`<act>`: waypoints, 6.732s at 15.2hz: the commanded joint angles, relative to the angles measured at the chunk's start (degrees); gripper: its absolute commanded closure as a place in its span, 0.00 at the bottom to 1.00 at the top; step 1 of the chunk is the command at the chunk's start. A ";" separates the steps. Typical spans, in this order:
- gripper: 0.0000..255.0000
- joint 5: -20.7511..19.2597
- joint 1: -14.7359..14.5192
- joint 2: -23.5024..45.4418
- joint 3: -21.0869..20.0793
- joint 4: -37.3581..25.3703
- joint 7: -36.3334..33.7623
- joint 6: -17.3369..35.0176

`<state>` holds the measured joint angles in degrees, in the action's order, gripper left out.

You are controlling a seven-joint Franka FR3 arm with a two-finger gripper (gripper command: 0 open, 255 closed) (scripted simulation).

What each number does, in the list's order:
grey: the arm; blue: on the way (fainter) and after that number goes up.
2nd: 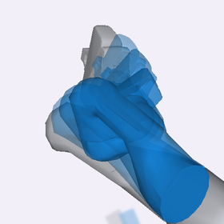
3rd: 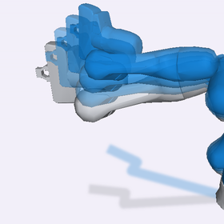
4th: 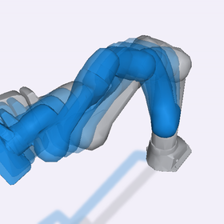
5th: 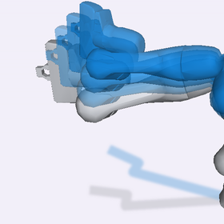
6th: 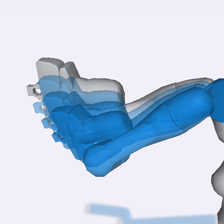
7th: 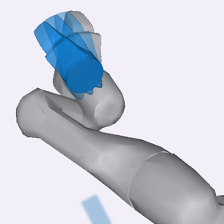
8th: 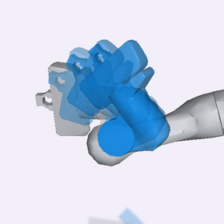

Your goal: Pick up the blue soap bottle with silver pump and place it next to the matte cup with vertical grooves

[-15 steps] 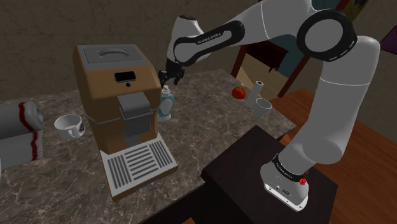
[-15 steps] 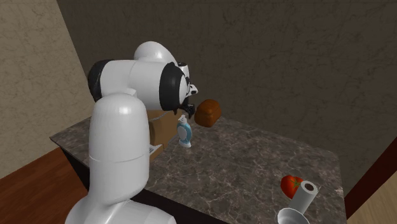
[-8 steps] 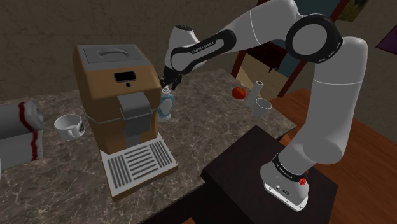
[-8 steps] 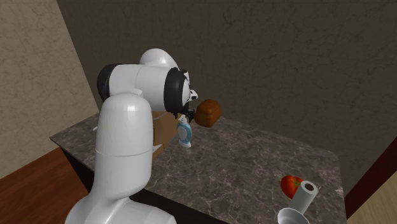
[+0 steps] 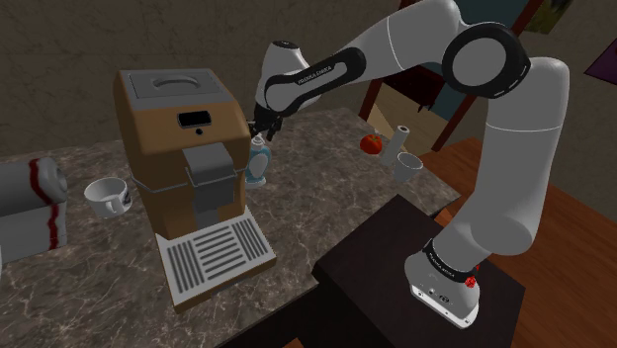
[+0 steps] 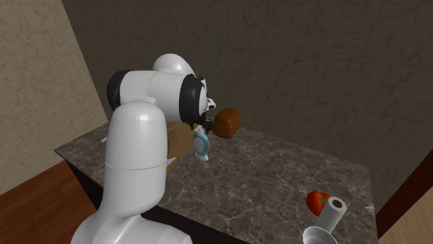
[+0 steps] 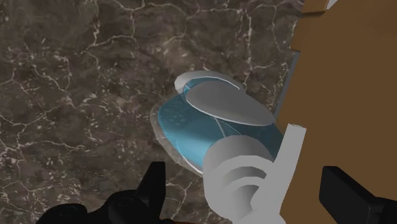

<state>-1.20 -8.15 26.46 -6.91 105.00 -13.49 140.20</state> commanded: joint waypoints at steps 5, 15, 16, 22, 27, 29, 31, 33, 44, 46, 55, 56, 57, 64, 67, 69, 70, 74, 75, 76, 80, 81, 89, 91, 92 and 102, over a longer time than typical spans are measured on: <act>1.00 0.00 0.00 0.01 0.00 0.01 0.00 0.01; 1.00 0.28 0.14 -2.21 -0.18 -0.81 0.09 -3.01; 1.00 0.34 0.17 -2.63 -0.21 -1.01 0.11 -3.62; 1.00 0.64 0.30 -4.92 -0.37 -2.53 0.19 -7.42; 1.00 0.85 0.38 -6.59 -0.48 -4.12 0.24 -10.67; 1.00 0.93 0.40 -7.18 -0.51 -4.85 0.25 -11.99; 1.00 1.00 0.42 -7.72 -0.54 -5.67 0.25 -13.34; 1.00 1.06 0.44 -8.23 -0.57 -6.52 0.26 -14.70; 1.00 1.30 0.48 -10.25 -0.68 -12.25 0.21 -22.43; 1.00 1.32 0.48 -10.46 -0.70 -13.49 0.19 -23.89; 1.00 1.31 0.40 -10.77 -0.75 -20.00 0.03 -30.69; 1.00 1.30 0.38 -10.73 -0.75 -20.82 0.01 -31.48; 1.00 1.29 0.37 -10.68 -0.76 -21.67 -0.02 -32.27; 1.00 1.14 0.19 -9.83 -0.80 -28.30 -0.22 -38.06; 1.00 1.03 0.08 -9.16 -0.81 -31.60 -0.32 -40.70; 1.00 0.95 -0.02 -8.60 -0.82 -34.00 -0.39 -42.53; 1.00 0.92 -0.04 -8.45 -0.83 -34.58 -0.41 -42.96; 1.00 2.89 3.05 -17.48 0.26 -22.10 3.56 -39.58; 1.00 3.33 3.71 -19.47 0.65 -19.50 4.62 -39.00; 1.00 3.74 4.34 -21.39 1.06 -17.04 5.70 -38.51; 1.00 5.05 6.61 -28.40 3.04 -8.51 10.14 -37.20; 1.00 5.29 7.13 -30.01 3.60 -6.64 11.27 -37.02; 1.00 5.87 10.91 -41.15 8.93 5.19 20.47 -37.03; 1.00 5.66 11.85 -43.48 10.44 7.40 22.81 -37.35; 1.00 5.50 12.31 -44.57 11.22 8.39 23.99 -37.54; 1.00 2.49 17.10 -52.82 19.92 14.67 36.07 -40.31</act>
<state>1.65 8.46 -25.82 12.05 119.01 21.20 99.85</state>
